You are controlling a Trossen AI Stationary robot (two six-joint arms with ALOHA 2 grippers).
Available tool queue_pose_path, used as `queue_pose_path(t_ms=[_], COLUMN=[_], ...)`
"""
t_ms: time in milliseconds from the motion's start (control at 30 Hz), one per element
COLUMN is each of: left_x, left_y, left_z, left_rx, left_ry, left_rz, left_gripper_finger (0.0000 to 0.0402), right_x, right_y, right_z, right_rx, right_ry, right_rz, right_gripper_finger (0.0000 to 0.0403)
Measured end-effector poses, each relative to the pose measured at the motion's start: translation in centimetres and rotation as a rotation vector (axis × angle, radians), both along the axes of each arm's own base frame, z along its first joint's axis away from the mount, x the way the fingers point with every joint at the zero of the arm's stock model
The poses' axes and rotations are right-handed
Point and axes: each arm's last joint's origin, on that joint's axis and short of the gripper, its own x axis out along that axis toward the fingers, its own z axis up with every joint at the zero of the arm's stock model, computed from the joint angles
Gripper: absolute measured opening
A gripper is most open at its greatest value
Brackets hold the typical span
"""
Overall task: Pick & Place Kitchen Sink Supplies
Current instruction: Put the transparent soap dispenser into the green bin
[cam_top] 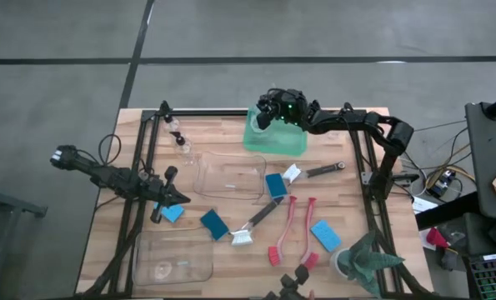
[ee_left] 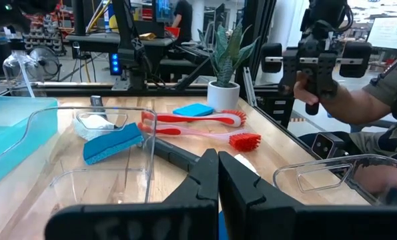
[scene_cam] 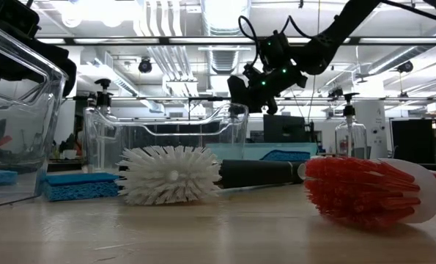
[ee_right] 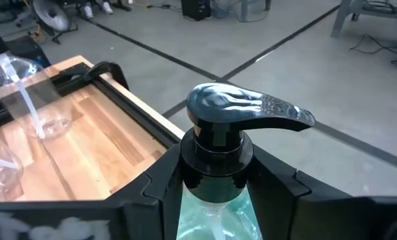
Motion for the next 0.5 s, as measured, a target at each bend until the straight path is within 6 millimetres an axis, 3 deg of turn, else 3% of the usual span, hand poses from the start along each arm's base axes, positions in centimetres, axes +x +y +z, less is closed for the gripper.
queue_pose_path(t_ms=[500], left_x=[0.00], left_y=[0.00], left_z=[0.00], left_rx=[0.000], left_ry=[0.000], left_rz=[0.000], left_gripper_finger=[0.0003], right_x=[-0.11], right_y=[0.09], right_z=[-0.30], right_rx=[0.001], right_ry=[0.023], right_rz=[0.005], right_gripper_finger=[0.0178])
